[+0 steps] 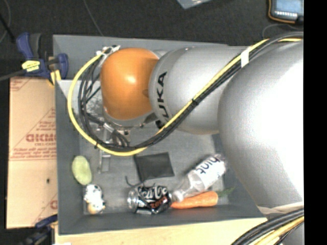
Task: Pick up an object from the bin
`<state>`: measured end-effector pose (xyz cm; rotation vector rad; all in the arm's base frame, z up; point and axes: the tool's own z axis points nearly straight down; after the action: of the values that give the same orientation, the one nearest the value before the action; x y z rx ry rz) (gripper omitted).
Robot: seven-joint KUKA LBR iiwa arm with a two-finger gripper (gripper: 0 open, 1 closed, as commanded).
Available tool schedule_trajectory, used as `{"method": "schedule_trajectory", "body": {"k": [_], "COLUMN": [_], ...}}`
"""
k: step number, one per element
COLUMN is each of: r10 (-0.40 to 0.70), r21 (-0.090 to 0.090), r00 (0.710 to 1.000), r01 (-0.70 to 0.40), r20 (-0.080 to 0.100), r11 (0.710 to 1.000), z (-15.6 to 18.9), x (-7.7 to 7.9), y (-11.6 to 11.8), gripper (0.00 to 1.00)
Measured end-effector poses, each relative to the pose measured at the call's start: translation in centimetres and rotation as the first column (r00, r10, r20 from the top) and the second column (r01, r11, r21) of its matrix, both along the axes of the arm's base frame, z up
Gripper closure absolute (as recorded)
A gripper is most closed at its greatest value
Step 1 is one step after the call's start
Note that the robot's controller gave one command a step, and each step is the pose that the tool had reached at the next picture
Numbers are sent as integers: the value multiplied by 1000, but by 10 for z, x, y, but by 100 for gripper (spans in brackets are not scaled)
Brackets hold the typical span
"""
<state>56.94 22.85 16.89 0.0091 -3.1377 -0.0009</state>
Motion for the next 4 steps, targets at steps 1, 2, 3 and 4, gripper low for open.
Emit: {"method": "schedule_trajectory", "body": {"k": [1, 2, 3, 4], "r10": [-4, 25, -46, -71], "r21": [2, 5, -1, 2], "r00": [1000, 1000, 999, 997], "r01": [4, -25, 46, 71], "r20": [6, 14, -1, 8], "r11": [1000, 1000, 999, 997], "z": [5, -28, -61, -47], "x": [1, 0, -11, -14], "y": [-1, -25, -57, -67], "gripper": [0, 0, 0, 0]}}
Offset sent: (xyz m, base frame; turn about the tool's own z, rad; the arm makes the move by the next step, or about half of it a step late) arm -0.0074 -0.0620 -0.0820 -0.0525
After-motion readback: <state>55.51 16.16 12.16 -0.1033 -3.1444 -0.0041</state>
